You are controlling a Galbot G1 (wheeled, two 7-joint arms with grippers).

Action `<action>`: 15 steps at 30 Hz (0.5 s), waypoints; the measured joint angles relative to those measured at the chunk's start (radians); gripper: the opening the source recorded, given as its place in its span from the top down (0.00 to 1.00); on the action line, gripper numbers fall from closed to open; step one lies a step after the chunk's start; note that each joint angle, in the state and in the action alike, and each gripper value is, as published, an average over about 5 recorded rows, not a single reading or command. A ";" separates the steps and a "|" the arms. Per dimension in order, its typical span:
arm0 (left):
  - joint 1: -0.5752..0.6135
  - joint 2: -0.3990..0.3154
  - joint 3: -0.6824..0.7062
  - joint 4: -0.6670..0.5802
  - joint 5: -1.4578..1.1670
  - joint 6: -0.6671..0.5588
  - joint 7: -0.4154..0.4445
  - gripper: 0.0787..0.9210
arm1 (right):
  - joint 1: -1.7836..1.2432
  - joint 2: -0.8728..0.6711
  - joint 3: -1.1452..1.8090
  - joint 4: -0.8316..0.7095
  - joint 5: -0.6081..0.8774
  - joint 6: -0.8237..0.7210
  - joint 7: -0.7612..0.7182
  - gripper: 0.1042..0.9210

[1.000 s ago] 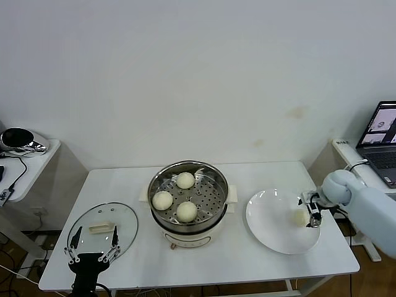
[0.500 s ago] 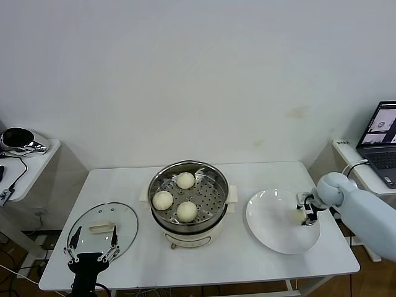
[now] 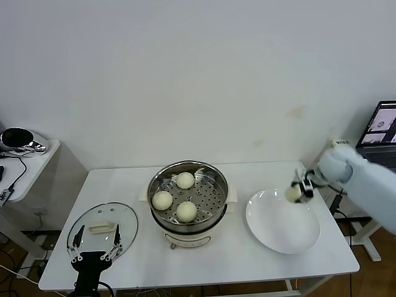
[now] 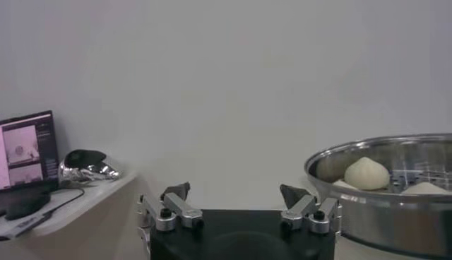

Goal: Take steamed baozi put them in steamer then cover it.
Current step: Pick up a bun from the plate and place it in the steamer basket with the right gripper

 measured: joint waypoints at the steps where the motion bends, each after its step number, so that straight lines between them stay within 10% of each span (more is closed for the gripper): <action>1: -0.002 0.000 0.001 0.001 0.000 0.000 0.000 0.12 | 0.045 0.005 -0.034 0.017 0.032 -0.014 0.006 0.39; 15: -0.014 0.002 0.002 0.012 -0.002 -0.002 -0.001 0.12 | 0.458 0.220 -0.368 0.147 0.435 -0.225 0.121 0.38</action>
